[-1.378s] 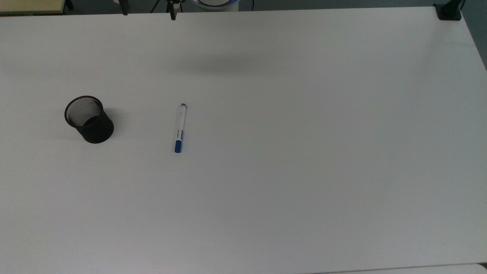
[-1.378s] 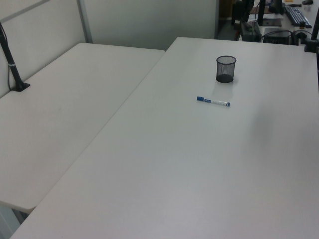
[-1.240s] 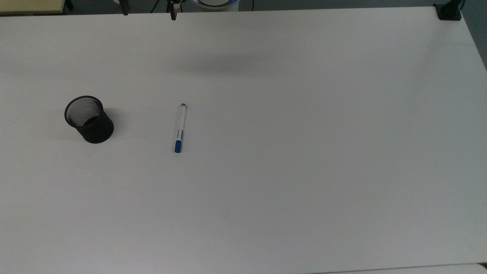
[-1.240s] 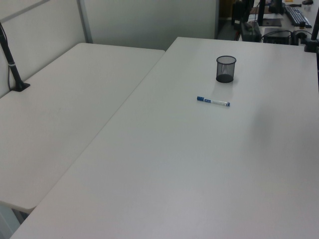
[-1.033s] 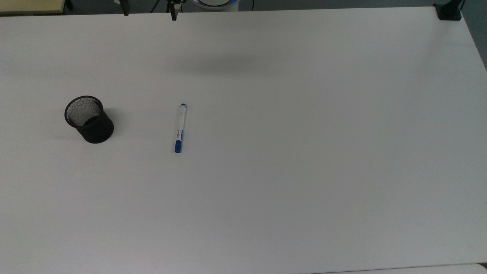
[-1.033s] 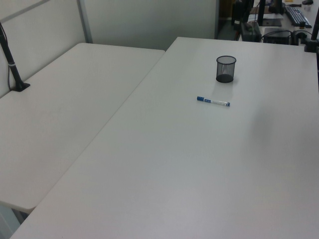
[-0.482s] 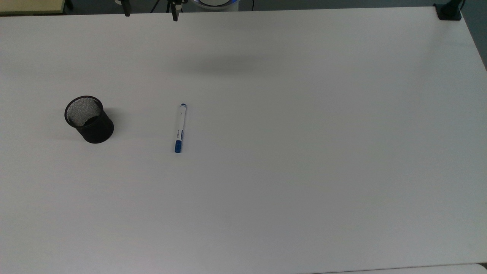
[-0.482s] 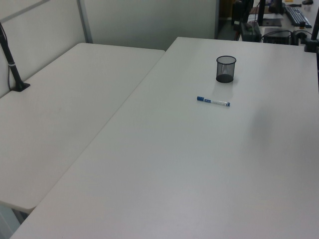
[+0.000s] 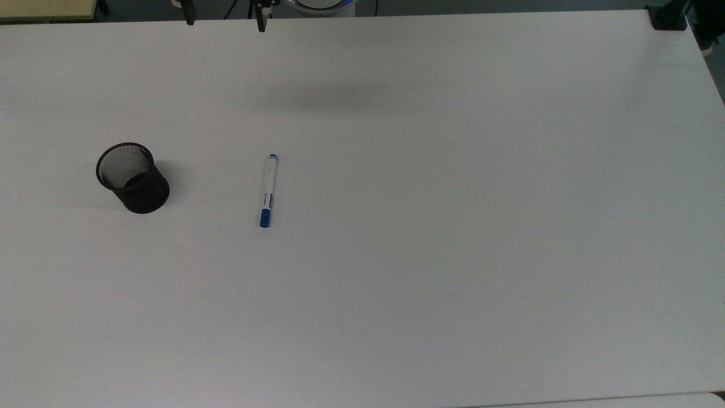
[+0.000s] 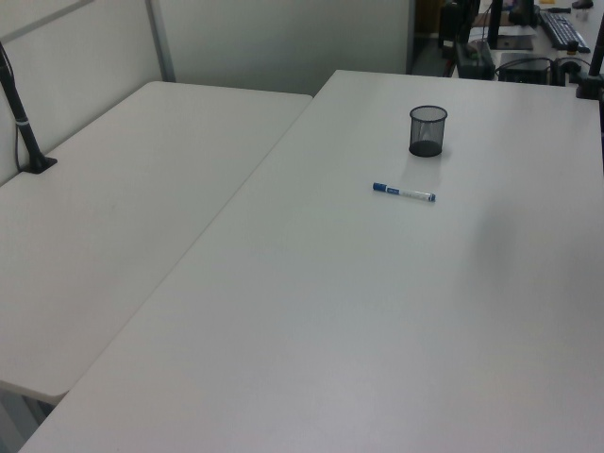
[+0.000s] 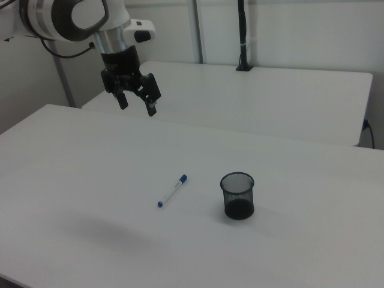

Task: Insert the marker

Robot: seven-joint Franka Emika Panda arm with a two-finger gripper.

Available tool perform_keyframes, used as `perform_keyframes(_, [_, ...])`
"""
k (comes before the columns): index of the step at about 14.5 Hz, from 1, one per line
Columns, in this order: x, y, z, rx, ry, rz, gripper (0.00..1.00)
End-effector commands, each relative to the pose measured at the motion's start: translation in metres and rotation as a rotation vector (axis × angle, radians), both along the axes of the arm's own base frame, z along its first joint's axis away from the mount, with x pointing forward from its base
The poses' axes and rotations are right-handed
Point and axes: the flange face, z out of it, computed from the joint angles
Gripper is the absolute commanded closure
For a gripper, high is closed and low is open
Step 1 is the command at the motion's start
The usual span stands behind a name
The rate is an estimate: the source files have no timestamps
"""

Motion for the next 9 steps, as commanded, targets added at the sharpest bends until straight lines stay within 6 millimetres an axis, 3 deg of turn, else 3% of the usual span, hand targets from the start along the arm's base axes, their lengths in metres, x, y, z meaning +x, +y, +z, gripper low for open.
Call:
perform_keyframes(1, [0.002,-0.004,-0.005,-0.02,0.017,0.107,0.0])
perform_keyframes(4, [0.029,-0.013,-0.041,-0.048,0.031,0.281,0.0])
perform_keyframes(5, [0.037,-0.018,-0.049,-0.062,0.014,0.276,0.0])
perform_keyframes(9, [0.07,-0.018,-0.112,-0.111,0.008,0.266,0.0])
